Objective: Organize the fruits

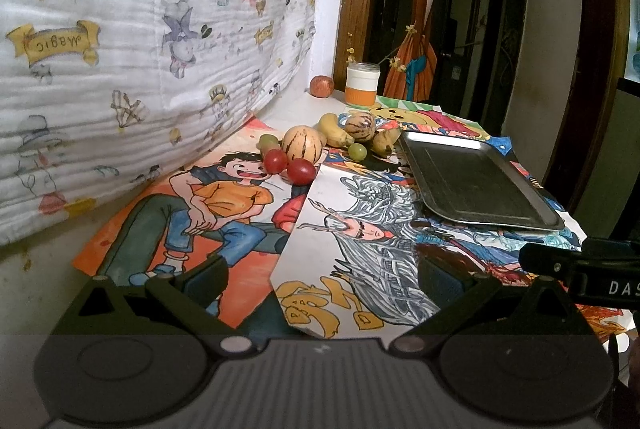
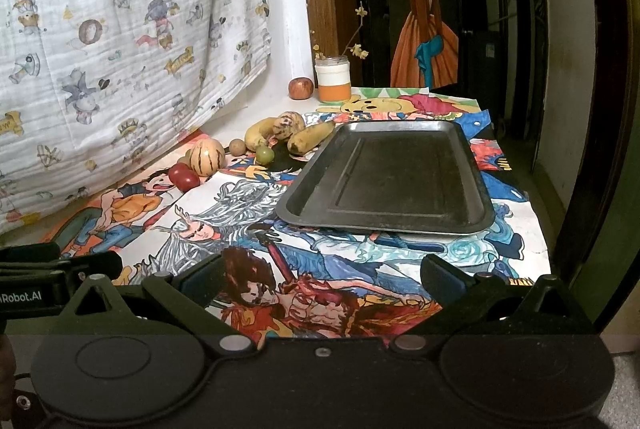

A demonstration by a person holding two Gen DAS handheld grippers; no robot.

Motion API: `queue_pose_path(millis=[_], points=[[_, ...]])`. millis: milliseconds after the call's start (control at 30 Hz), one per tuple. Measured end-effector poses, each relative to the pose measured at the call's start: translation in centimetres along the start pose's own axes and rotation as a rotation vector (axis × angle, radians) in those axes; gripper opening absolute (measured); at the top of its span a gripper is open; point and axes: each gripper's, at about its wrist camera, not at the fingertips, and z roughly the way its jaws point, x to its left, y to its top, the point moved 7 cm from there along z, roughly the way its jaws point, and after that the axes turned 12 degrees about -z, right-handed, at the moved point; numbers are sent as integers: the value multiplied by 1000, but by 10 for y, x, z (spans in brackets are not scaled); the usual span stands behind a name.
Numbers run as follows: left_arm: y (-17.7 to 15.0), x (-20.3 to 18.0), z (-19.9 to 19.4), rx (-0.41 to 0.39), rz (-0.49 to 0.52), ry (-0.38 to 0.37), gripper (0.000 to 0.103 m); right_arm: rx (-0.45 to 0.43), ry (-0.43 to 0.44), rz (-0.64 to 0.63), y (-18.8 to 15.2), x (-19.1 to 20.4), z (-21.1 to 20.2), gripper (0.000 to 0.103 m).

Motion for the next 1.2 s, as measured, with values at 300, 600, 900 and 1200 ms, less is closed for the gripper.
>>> queue_pose_path(millis=[300, 600, 900, 1200], points=[[-2, 0, 1, 6, -2, 2, 103, 7, 1, 2, -2, 1, 0, 103], [1, 2, 1, 20, -7, 5, 103, 14, 4, 2, -2, 2, 0, 103], [2, 1, 2, 41, -3, 6, 103, 18, 5, 2, -2, 2, 0, 103], [11, 4, 8, 78, 15, 50, 103, 57, 86, -9, 5, 10, 2, 103]])
